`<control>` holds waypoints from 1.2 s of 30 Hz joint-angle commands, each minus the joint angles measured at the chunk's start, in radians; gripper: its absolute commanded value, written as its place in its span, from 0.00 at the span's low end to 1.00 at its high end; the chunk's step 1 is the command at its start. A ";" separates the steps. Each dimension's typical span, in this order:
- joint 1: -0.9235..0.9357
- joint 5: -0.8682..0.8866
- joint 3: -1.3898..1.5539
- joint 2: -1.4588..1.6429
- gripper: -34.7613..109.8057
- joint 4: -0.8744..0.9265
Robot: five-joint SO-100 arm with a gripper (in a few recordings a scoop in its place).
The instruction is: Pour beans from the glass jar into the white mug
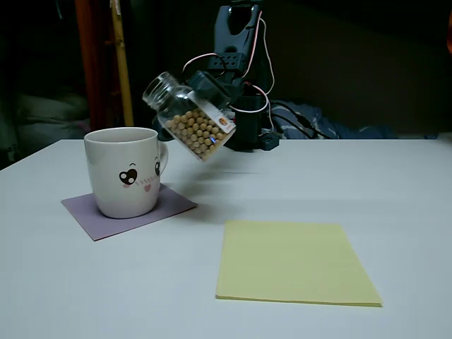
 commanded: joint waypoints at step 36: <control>0.063 0.657 -0.005 0.160 0.24 0.354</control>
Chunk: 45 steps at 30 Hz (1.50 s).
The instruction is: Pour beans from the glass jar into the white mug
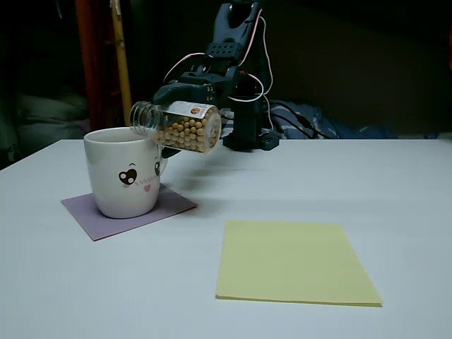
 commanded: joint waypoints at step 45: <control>0.075 0.354 -0.129 -0.035 0.24 0.118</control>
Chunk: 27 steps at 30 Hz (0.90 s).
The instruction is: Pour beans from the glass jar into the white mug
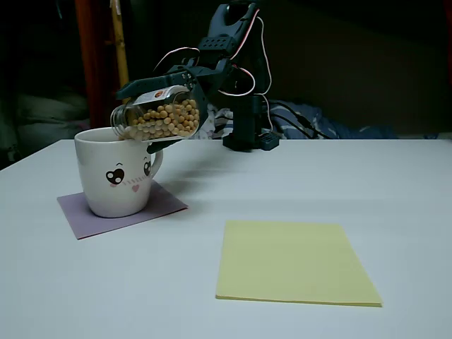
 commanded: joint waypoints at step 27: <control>-0.006 -0.360 -0.049 0.075 0.27 0.055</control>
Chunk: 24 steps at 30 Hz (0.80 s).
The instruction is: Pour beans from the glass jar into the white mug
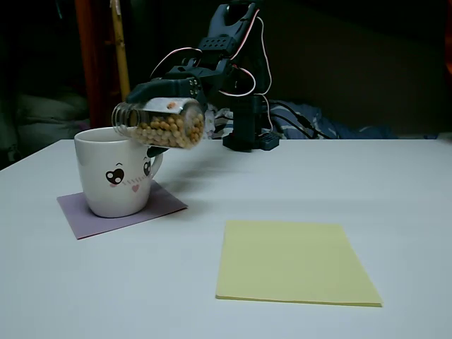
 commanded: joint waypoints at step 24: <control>-0.252 -1.365 0.201 0.032 0.33 -0.373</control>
